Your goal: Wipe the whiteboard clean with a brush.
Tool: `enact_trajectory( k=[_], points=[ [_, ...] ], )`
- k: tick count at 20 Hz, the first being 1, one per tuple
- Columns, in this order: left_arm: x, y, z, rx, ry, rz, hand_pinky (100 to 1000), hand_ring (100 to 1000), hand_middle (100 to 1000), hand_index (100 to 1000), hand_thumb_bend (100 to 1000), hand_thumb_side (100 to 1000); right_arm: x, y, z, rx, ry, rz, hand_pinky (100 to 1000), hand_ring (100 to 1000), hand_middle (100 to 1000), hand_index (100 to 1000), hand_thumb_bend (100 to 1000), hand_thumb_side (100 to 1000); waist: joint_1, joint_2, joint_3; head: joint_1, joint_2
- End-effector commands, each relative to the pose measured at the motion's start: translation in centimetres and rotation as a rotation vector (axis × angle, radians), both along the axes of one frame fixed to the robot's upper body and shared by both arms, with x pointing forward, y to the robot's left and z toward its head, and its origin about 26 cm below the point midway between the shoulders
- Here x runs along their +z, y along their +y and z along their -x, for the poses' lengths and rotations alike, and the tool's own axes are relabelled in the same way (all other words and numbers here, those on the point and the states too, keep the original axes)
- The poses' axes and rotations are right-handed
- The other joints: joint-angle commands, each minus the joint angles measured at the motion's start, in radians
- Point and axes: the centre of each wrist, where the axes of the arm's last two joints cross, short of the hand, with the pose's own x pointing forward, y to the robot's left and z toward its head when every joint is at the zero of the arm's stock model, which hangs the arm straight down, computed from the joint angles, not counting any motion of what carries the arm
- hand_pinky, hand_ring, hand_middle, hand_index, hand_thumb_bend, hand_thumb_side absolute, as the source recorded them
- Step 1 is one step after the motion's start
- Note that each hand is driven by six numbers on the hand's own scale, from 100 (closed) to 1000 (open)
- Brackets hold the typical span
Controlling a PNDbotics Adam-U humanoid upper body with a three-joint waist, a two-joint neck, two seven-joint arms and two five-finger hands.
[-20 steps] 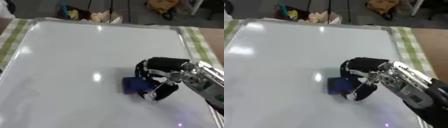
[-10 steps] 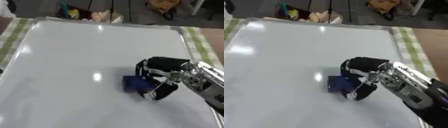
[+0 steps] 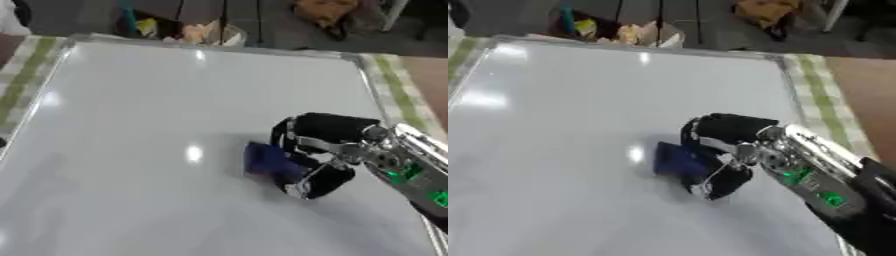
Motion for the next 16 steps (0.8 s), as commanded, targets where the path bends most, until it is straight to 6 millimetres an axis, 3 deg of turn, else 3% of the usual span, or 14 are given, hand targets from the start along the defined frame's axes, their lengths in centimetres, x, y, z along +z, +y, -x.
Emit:
enact_trajectory(
  k=[1, 16],
  points=[
    [0.64, 0.02, 0.31, -0.009, -0.027, -0.014, 428, 913, 811, 594, 100, 951, 0.83, -0.13, 0.41, -0.002, -0.028, 0.001, 427, 606, 549, 122, 100, 243, 0.003, -0.025, -0.002, 0.001, -0.009],
    [0.56, 0.07, 0.32, -0.009, -0.023, -0.018, 428, 914, 813, 593, 100, 952, 0.52, -0.58, 0.31, -0.035, -0.016, 0.01, 420, 606, 539, 122, 100, 265, 0.007, -0.028, -0.011, -0.003, -0.006]
  ],
)
